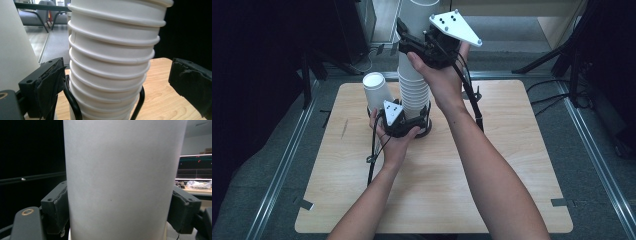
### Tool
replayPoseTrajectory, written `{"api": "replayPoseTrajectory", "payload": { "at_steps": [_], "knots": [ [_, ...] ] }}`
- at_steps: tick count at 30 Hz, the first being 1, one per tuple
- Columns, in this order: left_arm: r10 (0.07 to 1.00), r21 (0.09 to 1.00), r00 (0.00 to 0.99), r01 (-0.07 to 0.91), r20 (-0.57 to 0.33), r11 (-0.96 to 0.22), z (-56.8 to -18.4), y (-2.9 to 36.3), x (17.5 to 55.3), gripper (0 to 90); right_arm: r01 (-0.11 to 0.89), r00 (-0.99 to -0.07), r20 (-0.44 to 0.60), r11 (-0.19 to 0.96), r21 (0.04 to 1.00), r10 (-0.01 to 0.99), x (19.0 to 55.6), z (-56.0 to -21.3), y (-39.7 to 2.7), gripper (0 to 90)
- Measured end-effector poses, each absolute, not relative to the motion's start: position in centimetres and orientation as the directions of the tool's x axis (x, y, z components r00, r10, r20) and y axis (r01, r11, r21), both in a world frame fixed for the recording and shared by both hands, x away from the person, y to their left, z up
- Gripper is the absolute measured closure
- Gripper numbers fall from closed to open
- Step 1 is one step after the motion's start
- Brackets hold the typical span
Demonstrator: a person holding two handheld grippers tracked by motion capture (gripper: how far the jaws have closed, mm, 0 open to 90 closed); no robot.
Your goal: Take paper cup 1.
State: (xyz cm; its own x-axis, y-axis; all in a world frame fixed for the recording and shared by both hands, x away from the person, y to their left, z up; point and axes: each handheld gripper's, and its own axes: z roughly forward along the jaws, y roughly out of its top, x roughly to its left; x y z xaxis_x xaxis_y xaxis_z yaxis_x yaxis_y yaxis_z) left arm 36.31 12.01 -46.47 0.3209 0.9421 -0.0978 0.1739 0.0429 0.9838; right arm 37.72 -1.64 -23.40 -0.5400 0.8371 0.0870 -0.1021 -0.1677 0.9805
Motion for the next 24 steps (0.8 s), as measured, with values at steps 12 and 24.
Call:
{"api": "replayPoseTrajectory", "payload": {
  "at_steps": [12, 24],
  "knots": [
    [0.936, 0.985, 0.339, 0.169, -0.093, 0.037, -46.9, 12.5, 35.1, 0.0, -0.128, -0.529, 0.090, -0.184, 0.974, 0.844, 37.2, -22.4, -3.2, 18.2],
    [0.932, 0.986, 0.351, 0.162, -0.085, 0.029, -47.5, 13.0, 33.5, 0.0, -0.135, -0.497, 0.104, -0.195, 0.972, 0.861, 37.2, -22.4, -5.4, 18.1]
  ]
}}
